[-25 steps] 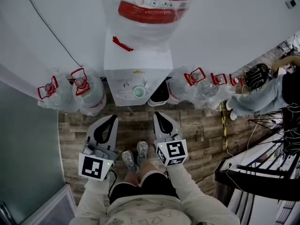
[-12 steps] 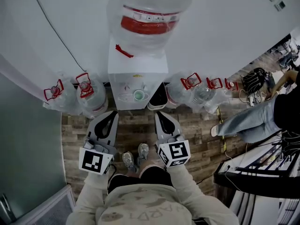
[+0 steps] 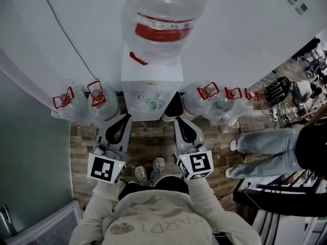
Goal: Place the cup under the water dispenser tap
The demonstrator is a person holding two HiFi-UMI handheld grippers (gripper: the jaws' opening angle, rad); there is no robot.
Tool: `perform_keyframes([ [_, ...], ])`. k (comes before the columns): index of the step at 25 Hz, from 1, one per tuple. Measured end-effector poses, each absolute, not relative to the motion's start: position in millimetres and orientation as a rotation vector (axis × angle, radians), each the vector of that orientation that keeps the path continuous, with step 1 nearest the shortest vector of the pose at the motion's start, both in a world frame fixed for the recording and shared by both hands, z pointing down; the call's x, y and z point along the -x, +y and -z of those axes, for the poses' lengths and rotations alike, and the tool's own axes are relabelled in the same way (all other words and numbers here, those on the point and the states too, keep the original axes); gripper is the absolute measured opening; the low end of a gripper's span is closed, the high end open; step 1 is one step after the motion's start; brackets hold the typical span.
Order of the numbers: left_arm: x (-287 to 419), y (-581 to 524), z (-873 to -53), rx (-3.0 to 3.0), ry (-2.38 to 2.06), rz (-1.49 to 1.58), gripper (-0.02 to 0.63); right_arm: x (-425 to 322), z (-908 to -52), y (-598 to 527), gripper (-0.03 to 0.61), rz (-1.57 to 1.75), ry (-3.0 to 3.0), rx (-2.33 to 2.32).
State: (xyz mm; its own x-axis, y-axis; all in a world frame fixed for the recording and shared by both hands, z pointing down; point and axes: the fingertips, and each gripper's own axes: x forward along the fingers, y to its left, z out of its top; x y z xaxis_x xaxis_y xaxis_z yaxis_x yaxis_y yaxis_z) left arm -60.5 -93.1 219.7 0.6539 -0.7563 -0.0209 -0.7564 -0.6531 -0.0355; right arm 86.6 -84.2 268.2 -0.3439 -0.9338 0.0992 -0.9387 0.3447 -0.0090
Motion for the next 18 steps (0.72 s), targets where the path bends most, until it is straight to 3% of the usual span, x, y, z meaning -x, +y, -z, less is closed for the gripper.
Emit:
perform_keyframes([
  [18,56.9,-89.2,-188.6,2.781,1.270,-0.042,0.005,-96.8,-213.5,-74.9,0.009,0.059,-2.534,-1.775],
])
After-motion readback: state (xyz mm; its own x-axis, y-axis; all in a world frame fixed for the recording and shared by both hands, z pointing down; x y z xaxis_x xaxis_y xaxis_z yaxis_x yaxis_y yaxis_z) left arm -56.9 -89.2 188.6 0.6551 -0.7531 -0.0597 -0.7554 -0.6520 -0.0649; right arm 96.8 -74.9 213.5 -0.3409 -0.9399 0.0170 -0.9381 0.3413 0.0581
